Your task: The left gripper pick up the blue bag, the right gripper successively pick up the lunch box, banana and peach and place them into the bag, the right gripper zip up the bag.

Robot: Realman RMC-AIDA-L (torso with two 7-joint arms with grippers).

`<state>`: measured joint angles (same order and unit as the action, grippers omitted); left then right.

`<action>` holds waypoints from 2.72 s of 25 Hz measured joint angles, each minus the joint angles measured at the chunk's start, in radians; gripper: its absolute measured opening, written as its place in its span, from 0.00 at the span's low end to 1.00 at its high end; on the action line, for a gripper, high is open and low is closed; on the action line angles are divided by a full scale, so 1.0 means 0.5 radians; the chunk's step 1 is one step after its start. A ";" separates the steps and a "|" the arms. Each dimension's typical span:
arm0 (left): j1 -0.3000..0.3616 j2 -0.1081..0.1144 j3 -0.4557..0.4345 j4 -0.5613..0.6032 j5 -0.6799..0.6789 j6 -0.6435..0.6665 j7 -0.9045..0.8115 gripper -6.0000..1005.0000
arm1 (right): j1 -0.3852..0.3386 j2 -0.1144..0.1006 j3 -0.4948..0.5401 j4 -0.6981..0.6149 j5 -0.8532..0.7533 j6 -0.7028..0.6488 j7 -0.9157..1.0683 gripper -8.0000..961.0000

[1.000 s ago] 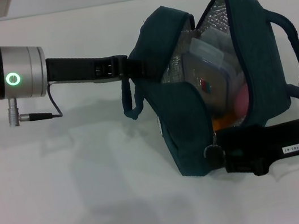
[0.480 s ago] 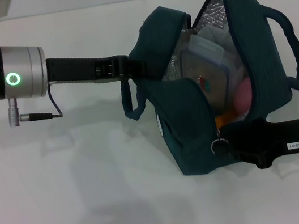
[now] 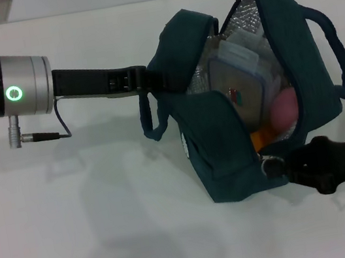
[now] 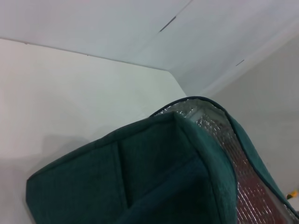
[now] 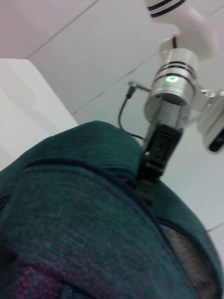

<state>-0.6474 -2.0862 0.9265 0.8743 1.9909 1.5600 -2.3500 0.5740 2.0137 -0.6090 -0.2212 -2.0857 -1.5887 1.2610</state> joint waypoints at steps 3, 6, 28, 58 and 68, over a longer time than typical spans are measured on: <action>0.000 0.000 0.000 0.000 0.000 0.000 0.000 0.15 | -0.061 0.000 0.000 -0.064 0.067 -0.085 0.000 0.01; 0.001 0.000 0.000 0.000 0.000 0.000 0.000 0.15 | -0.093 0.001 0.000 -0.096 0.092 -0.138 0.000 0.01; 0.000 0.003 0.000 0.000 0.000 -0.003 0.000 0.16 | -0.108 -0.071 -0.121 -0.360 0.078 -0.258 0.466 0.01; -0.001 0.006 -0.012 -0.049 -0.205 -0.015 0.191 0.16 | -0.061 -0.005 -0.208 -0.586 0.270 -0.316 0.440 0.01; 0.007 0.043 -0.205 -0.301 -0.406 -0.015 0.572 0.16 | 0.054 0.007 -0.212 -0.592 0.295 -0.431 0.365 0.01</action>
<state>-0.6441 -2.0647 0.8242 0.7240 1.7880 1.5524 -2.0642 0.6009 2.0171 -0.7149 -0.5174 -1.9383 -1.8040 1.4435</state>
